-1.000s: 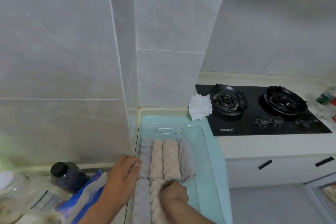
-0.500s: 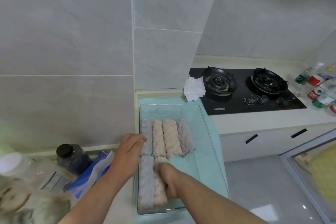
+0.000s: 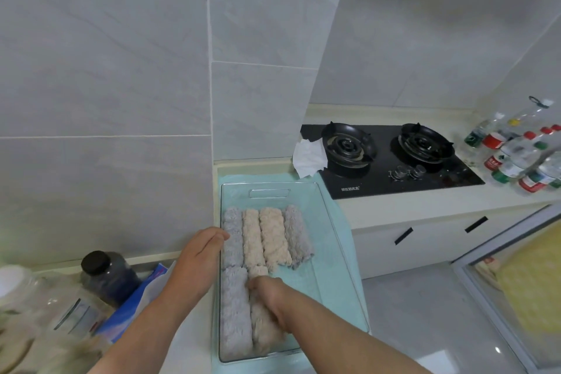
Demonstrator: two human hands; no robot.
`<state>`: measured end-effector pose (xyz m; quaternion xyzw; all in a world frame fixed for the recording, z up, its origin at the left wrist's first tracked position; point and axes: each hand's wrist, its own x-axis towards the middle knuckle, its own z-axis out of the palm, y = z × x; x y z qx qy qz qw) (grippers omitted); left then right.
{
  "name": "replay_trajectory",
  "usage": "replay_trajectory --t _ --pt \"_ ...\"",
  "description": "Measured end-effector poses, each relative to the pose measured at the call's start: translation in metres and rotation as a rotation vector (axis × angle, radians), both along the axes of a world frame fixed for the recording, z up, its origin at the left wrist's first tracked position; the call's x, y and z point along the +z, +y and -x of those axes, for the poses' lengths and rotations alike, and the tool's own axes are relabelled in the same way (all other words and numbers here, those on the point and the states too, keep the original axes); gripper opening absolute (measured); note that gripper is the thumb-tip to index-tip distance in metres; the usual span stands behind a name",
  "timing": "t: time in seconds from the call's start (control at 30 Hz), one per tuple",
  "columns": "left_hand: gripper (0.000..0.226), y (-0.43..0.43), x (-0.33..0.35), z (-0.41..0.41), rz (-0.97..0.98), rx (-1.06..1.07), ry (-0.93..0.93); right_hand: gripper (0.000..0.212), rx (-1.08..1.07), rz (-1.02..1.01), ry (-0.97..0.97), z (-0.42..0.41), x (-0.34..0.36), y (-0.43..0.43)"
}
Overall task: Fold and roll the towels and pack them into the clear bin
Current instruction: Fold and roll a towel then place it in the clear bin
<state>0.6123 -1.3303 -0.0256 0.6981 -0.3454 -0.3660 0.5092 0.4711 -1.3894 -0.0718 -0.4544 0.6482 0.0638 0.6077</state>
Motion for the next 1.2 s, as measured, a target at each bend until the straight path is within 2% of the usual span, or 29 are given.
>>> replay_trajectory --t 0.1,0.17,0.27,0.3,0.43,0.57,0.77,0.9,1.03,1.13,1.2 --pt "0.025 -0.001 0.007 0.001 0.034 0.012 -0.005 0.080 0.133 0.147 0.044 0.009 0.025 -0.004" --pt "0.027 -0.002 0.013 -0.001 0.035 0.015 -0.023 0.054 0.286 0.270 0.046 0.016 0.049 -0.012" --pt "0.030 0.000 0.028 -0.007 0.053 0.065 -0.041 0.031 0.387 0.407 -0.043 0.025 0.091 -0.031" --pt "0.031 0.001 0.036 -0.007 0.069 0.084 -0.056 0.030 0.387 0.459 -0.098 0.029 0.104 -0.039" --pt "0.030 0.015 0.080 0.002 0.130 0.270 -0.073 0.054 0.285 0.552 -0.316 0.043 0.152 -0.057" --pt "0.030 0.039 0.113 0.033 0.253 0.442 -0.106 0.043 0.348 0.629 -0.570 0.066 0.186 -0.058" --pt "0.046 0.085 0.158 0.126 0.403 0.683 -0.305 0.032 0.667 0.668 -0.852 0.119 0.221 -0.040" --pt "0.050 0.144 0.173 0.195 0.439 0.864 -0.402 0.028 0.788 0.634 -0.990 0.155 0.234 -0.016" --pt "0.032 0.228 0.176 0.266 0.375 1.094 -0.420 0.019 0.881 0.497 -1.086 0.176 0.237 0.029" --pt "0.035 0.293 0.180 0.323 0.359 1.286 -0.461 0.013 0.983 0.407 -1.137 0.187 0.242 0.084" --pt "0.032 0.338 0.182 0.360 0.367 1.406 -0.470 0.023 1.088 0.384 -1.171 0.198 0.246 0.129"
